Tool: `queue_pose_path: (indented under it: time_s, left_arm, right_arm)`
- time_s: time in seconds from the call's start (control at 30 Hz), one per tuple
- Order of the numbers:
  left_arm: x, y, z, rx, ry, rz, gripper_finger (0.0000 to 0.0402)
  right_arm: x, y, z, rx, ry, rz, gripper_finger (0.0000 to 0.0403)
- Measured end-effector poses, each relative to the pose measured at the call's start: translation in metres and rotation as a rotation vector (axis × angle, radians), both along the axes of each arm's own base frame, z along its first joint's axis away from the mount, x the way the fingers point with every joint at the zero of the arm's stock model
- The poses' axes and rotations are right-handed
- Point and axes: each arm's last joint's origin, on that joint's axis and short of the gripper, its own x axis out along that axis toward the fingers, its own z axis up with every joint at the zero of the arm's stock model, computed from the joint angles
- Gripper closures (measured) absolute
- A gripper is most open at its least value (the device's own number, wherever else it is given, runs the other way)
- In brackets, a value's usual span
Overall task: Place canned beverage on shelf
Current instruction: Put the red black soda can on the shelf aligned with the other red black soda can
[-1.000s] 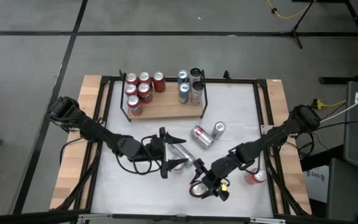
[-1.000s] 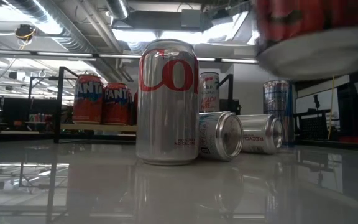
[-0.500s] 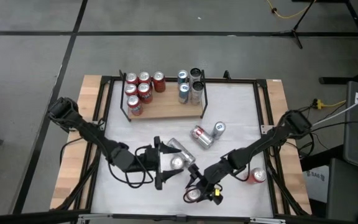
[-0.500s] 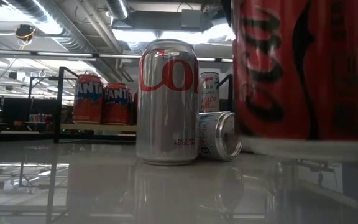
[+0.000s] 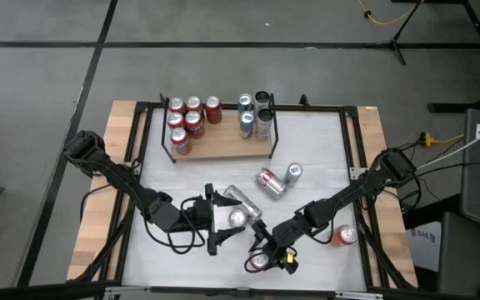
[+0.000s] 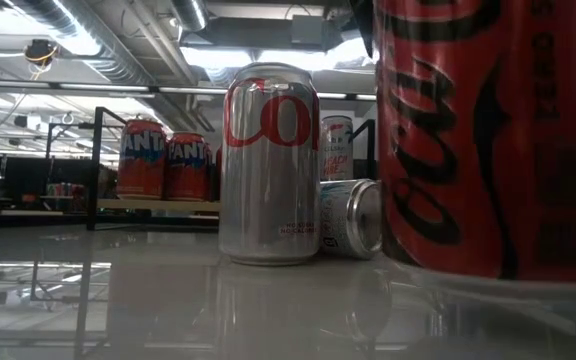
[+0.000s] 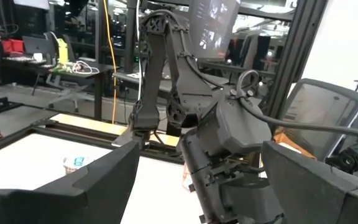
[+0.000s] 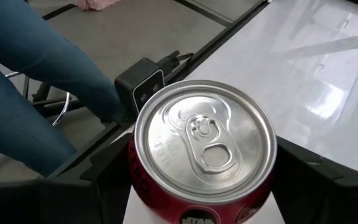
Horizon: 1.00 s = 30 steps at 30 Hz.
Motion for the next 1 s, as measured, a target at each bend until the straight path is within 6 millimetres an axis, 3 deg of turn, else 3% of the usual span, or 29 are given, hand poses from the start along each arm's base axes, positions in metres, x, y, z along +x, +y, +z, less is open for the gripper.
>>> queue_pose_path:
  time_s: [0.33, 1.0]
  left_arm:
    - [0.000, 0.000, 0.000, 0.000, 0.004, -0.001, 0.0068]
    - [0.001, 0.002, 0.000, 0.000, 0.004, 0.003, 0.0068]
  right_arm:
    - [0.004, 0.002, -0.011, -0.006, 0.011, 0.000, 0.0106]
    - [0.003, 0.002, -0.013, -0.018, 0.034, 0.002, 0.0032]
